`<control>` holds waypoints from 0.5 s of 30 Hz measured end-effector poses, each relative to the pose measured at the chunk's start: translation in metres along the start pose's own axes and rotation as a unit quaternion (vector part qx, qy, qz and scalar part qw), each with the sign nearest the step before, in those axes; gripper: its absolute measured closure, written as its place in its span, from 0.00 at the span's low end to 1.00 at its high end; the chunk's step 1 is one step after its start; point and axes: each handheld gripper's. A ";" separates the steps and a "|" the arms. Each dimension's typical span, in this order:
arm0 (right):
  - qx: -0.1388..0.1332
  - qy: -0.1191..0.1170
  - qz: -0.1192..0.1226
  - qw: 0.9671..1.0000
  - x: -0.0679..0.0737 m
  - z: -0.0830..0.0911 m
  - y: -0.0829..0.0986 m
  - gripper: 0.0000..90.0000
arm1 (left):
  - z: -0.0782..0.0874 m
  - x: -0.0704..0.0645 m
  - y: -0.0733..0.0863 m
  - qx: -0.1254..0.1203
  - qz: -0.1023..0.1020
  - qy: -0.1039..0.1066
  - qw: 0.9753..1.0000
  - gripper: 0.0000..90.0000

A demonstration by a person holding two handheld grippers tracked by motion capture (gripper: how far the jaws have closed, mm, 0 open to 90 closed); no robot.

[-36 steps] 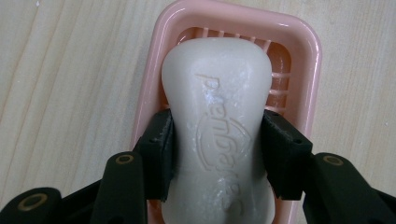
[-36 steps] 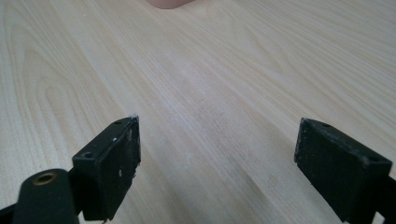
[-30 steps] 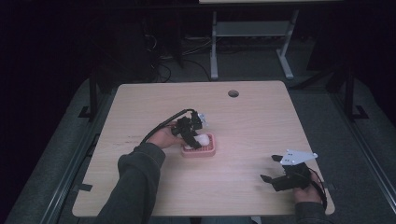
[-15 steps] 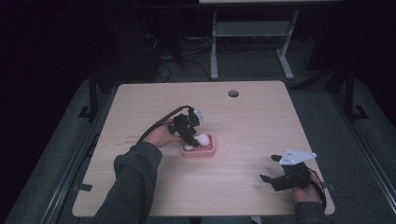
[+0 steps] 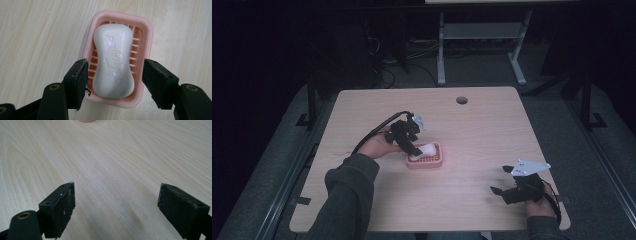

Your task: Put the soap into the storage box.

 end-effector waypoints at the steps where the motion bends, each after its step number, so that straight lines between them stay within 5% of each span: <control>1: -0.001 0.001 0.000 1.000 0.000 0.000 0.000 0.15 | 0.001 -0.001 0.001 -0.002 0.001 -0.001 1.000 0.41; 15: -0.001 0.006 -0.007 1.000 -0.001 0.000 0.000 0.15 | 0.013 -0.013 0.016 -0.008 0.011 -0.007 1.000 0.37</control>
Point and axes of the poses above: each handheld gripper's, and its own axes: z roughly backward along the jaws, y roughly out of its underside, x roughly to its left, and after that the axes turned 15 degrees about -z, right-handed
